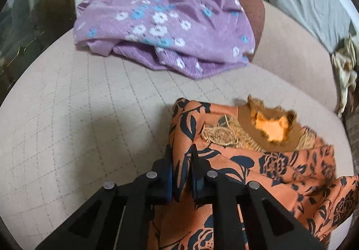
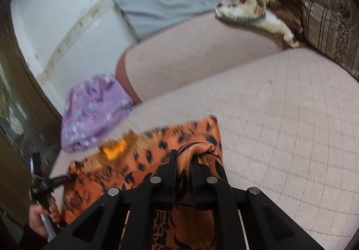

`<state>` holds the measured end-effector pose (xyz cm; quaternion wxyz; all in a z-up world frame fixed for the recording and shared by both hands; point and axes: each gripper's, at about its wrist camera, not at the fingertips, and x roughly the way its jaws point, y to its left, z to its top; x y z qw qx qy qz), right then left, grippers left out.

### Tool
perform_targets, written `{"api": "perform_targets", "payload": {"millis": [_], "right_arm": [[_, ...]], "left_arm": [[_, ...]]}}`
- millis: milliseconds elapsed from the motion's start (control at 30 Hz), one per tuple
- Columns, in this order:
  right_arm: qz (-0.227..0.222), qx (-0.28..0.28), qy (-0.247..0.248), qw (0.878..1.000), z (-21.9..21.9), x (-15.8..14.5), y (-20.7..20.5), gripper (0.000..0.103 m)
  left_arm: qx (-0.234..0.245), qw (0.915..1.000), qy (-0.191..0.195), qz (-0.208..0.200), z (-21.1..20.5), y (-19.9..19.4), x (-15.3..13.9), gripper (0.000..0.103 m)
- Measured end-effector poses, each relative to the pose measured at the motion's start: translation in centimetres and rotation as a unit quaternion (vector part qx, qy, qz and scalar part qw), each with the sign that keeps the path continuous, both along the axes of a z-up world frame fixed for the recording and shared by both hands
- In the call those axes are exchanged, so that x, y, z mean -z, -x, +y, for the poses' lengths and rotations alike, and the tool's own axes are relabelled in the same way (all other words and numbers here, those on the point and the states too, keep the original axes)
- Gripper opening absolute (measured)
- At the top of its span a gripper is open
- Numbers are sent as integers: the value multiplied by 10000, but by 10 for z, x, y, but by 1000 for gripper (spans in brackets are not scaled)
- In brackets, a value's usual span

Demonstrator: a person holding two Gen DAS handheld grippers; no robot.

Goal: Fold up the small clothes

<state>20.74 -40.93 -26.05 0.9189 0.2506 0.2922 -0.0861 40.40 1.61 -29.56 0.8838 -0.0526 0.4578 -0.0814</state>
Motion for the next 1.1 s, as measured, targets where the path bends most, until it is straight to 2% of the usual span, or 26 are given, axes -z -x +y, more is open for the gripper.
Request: {"api": "perform_targets", "payload": {"millis": [133, 200, 233, 267, 300, 333, 367, 467, 533, 600, 667, 733, 800, 867, 933, 1000, 1100], "right_arm": [[-256, 117, 0, 9996, -6, -9, -8, 10], [-178, 111, -162, 9996, -15, 3, -22, 13], [34, 33, -227, 9997, -18, 15, -32, 14], [461, 10, -230, 9987, -20, 32, -44, 16], [964, 59, -224, 9951, -22, 51, -54, 22], [1508, 110, -330, 9879, -24, 69, -62, 21], [1714, 112, -496, 9839, -27, 77, -64, 22], [1396, 387, -469, 9883, -36, 52, -52, 24], [971, 561, -337, 9931, -40, 31, -38, 32], [467, 613, -224, 9968, -39, 17, -25, 58], [81, 283, -223, 9993, -27, 5, -21, 59], [65, -273, -115, 9995, -2, 1, -31, 58], [190, -612, 82, 9979, 20, 4, -40, 52], [518, -896, 225, 9944, 41, 19, -53, 39], [1082, -983, 288, 9888, 52, 44, -65, 39], [1782, -894, 317, 9794, 51, 76, -74, 36], [1585, -824, 260, 9836, 48, 65, -71, 35]], "left_arm": [[-129, 9988, 461, -116, 23, -3, -9, 12], [-346, 9989, 276, -119, 32, -8, -4, 12], [-404, 9990, 190, -68, 38, -12, 3, 12], [-435, 9989, 183, 67, 42, -17, 12, 13], [-465, 9983, 201, 275, 45, -22, 24, 14], [-492, 9981, 202, 318, 46, -24, 28, 16], [-532, 9982, 146, 244, 45, -23, 25, 16], [-649, 9977, -61, -182, 42, -15, 7, 16], [-903, 9939, -317, -553, 45, -7, -8, 16], [-972, 9917, -256, -806, 49, 3, -25, 16], [-817, 9915, -171, -1000, 46, 12, -36, 16], [-364, 9931, -254, -1086, 28, 23, -40, 21], [159, 9951, -323, -922, 6, 33, -32, 28], [574, 9956, -351, -651, -15, 38, -18, 39], [852, 9939, -623, -313, -37, 43, 2, 57], [913, 9890, -1161, 1, -52, 43, 27, 58], [920, 9838, -1513, -277, -57, 49, 21, 64]]}}
